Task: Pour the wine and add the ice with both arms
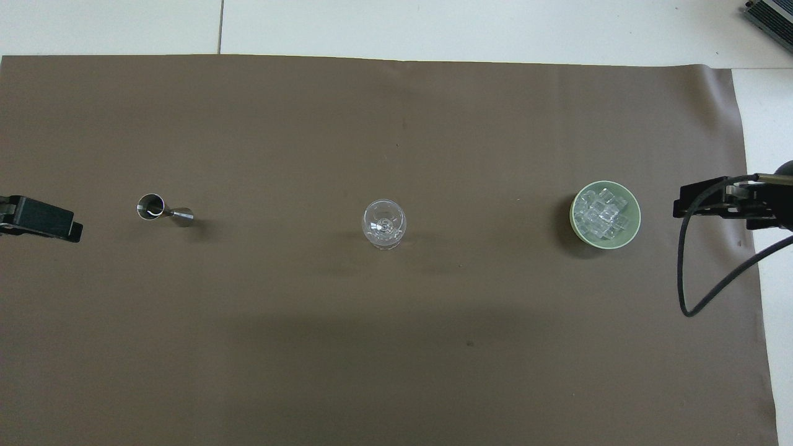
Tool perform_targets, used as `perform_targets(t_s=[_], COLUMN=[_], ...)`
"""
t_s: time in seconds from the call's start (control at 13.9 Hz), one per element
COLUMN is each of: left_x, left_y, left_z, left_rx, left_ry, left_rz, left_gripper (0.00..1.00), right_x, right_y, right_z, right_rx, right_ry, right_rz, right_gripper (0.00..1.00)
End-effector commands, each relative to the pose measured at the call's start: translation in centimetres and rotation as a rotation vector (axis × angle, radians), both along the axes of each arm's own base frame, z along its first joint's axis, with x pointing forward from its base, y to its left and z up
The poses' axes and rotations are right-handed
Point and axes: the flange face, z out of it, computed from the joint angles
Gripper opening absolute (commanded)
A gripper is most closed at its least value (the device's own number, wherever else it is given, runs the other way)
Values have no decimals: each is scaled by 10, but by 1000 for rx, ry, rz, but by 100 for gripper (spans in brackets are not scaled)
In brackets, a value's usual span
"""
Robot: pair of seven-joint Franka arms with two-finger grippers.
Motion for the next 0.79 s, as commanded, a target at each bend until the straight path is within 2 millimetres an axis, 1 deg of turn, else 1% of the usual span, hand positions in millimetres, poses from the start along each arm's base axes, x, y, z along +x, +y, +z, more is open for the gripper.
perform_targets(t_s=[0.0, 0.29, 0.51, 0.72], left_x=[-6, -7, -7, -8], left_y=[-1, 1, -3, 3], left_z=[2, 5, 3, 3], left_rx=[12, 12, 12, 13], left_ry=[-5, -6, -11, -11], left_rz=[6, 10, 6, 15], left_gripper=[100, 100, 100, 100], right_x=[-7, -7, -7, -7], right_y=[0, 0, 0, 0], right_z=[1, 1, 1, 1], right_rx=[1, 2, 2, 2], right_ry=[3, 3, 3, 3], right_rz=[18, 18, 19, 18], right_gripper=[100, 100, 100, 100])
